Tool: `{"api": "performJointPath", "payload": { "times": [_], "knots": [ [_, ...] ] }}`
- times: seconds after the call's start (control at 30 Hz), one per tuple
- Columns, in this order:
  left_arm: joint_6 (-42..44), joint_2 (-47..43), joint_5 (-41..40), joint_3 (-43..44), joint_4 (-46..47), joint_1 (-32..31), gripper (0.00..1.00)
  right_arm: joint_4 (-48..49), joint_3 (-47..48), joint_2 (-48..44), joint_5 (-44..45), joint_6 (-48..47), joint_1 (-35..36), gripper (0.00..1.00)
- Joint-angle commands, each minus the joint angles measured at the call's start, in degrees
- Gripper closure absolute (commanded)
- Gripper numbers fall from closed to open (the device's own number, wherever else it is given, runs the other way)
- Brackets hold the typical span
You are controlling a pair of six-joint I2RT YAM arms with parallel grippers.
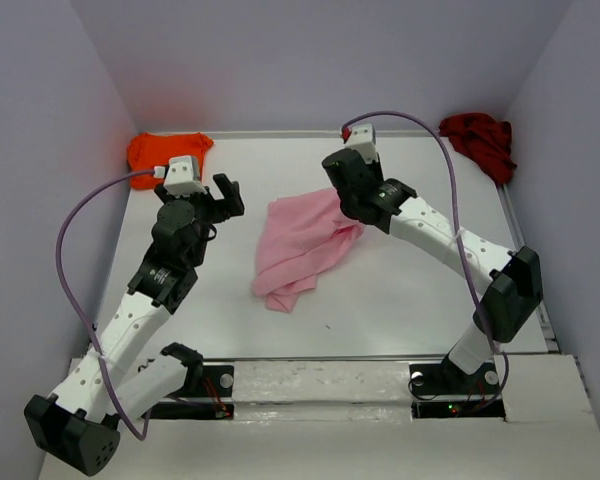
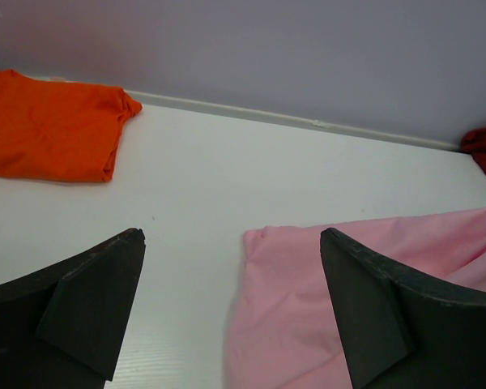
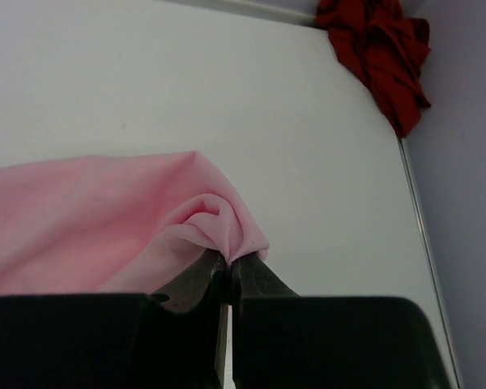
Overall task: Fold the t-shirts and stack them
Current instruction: Move the tshirt to the center of the board
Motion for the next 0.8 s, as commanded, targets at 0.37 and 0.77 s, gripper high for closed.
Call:
{"api": "performJointPath", "payload": {
  "times": [0.37,0.77],
  "knots": [
    [0.48,0.88,4.7,2.83,1.49,-0.19,0.01,-6.91,-11.69,1.04,-12.8,15.83,-1.28,0.3],
    [0.21,1.23,6.01,2.92,1.58,-0.19,0.01,-1.72,-16.09,6.49,-18.26,15.12,-0.75,0.33]
  ]
}}
